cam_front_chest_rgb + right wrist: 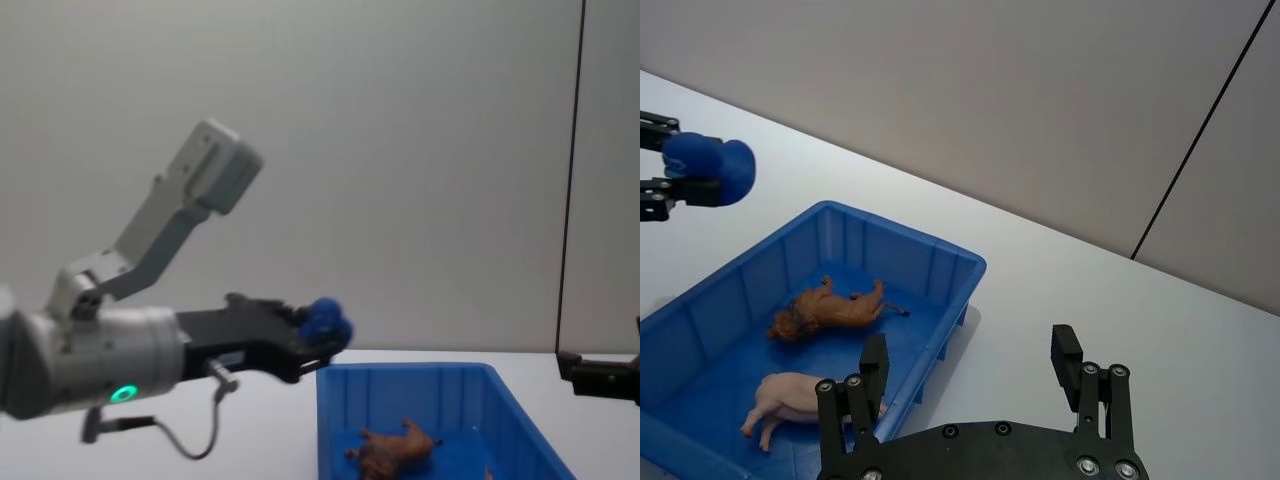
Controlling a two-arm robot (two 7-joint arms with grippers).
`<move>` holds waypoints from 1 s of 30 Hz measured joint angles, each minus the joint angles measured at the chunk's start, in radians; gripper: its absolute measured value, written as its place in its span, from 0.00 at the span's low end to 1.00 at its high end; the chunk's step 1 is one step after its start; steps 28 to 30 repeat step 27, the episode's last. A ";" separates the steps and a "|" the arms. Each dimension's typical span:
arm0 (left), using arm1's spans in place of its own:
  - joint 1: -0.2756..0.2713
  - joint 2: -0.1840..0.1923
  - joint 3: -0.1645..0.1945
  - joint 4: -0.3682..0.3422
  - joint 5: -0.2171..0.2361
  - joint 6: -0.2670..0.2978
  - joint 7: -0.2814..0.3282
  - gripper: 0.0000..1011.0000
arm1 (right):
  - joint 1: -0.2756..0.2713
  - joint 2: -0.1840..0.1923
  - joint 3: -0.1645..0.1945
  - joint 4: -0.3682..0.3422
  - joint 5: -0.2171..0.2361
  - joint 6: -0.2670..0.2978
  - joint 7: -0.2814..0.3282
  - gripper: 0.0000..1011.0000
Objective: Pick up the two dolls from the table and place them into the box.
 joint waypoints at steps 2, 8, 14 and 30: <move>-0.005 -0.007 0.005 -0.001 0.000 -0.001 -0.004 0.41 | 0.000 0.000 0.000 0.000 0.000 0.000 0.000 0.99; -0.023 -0.034 0.024 -0.001 0.002 -0.003 -0.023 0.62 | 0.000 0.000 0.000 0.000 0.000 0.000 0.000 0.99; -0.030 -0.048 0.035 -0.001 -0.001 -0.009 -0.033 0.81 | 0.000 0.000 0.000 0.000 0.000 0.000 0.000 0.99; 0.028 -0.013 0.036 -0.097 -0.051 -0.034 0.009 0.99 | 0.000 0.000 0.000 0.000 0.000 0.000 0.000 0.99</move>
